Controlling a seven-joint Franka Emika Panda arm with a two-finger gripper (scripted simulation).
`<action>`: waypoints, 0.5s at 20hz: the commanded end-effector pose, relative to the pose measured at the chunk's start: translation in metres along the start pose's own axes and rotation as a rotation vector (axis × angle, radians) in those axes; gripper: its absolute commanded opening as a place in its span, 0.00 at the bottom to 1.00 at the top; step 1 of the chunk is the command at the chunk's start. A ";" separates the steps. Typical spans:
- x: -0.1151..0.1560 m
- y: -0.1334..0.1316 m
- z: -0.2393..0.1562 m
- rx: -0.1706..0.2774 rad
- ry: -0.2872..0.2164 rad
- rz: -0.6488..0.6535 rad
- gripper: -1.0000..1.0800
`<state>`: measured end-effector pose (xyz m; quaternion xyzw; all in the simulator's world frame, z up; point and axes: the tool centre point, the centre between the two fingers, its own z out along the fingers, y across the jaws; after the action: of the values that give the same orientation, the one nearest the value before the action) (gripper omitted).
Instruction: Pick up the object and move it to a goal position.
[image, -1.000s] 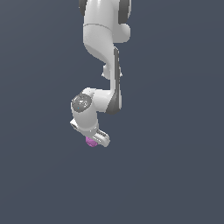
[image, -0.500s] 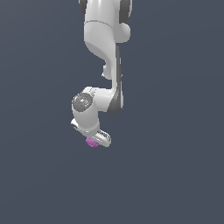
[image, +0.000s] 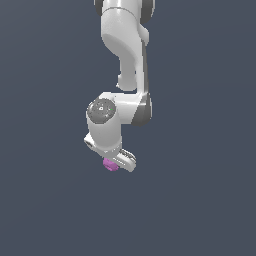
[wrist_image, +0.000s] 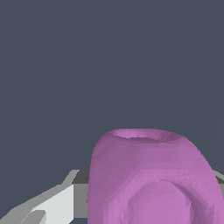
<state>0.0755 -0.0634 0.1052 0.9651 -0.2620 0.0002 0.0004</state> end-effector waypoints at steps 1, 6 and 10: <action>0.004 -0.015 -0.018 0.000 0.000 0.000 0.00; 0.011 -0.039 -0.046 0.000 0.000 0.000 0.00; 0.015 -0.052 -0.060 0.000 0.000 0.000 0.00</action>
<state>0.1111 -0.0290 0.1604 0.9652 -0.2616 0.0007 0.0001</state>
